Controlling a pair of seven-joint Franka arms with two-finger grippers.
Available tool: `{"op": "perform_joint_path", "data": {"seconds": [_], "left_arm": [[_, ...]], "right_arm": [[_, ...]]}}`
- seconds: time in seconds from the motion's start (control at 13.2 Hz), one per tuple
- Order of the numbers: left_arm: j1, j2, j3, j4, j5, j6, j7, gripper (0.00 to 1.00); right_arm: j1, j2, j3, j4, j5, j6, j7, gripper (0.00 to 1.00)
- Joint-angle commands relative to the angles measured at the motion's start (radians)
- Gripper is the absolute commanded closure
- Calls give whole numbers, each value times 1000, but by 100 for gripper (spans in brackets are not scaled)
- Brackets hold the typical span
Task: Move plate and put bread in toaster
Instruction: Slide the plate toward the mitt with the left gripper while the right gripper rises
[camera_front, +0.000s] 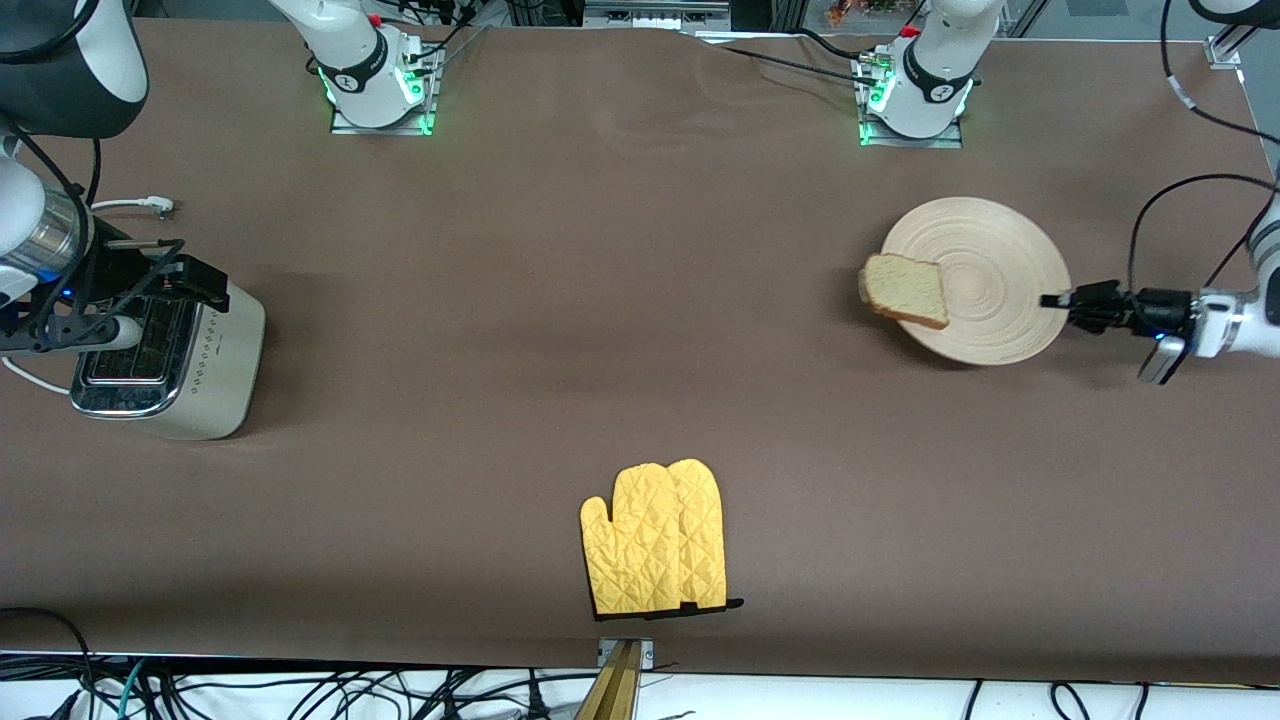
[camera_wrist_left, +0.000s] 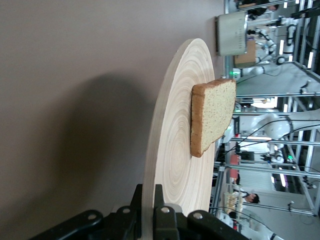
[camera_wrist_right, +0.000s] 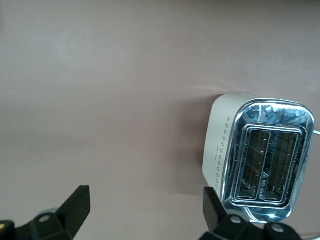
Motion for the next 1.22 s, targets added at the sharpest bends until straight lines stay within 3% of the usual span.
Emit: {"op": "perform_joint_path", "data": {"seconds": [0.0,0.15,0.3,0.61,0.84,1.14], "left_arm": [[-138,76,6,14,-221,-30,-58,100],[-248,121,7,31,-346,39,-88,100],[-348,141,6,34,-380,151,-85,100],[-497,161,7,28,-473,304,-78,100],[-549,170,6,29,-476,400,-90,100],[-637,174,7,31,-613,473,-95,100]], "right_arm": [[7,9,1,3,1,-2,14,0],[8,23,1,3,26,4,14,0],[4,40,0,3,75,6,11,0],[7,50,1,4,93,9,14,0],[5,99,0,3,237,8,14,0],[13,182,1,-10,467,23,99,0]]}}
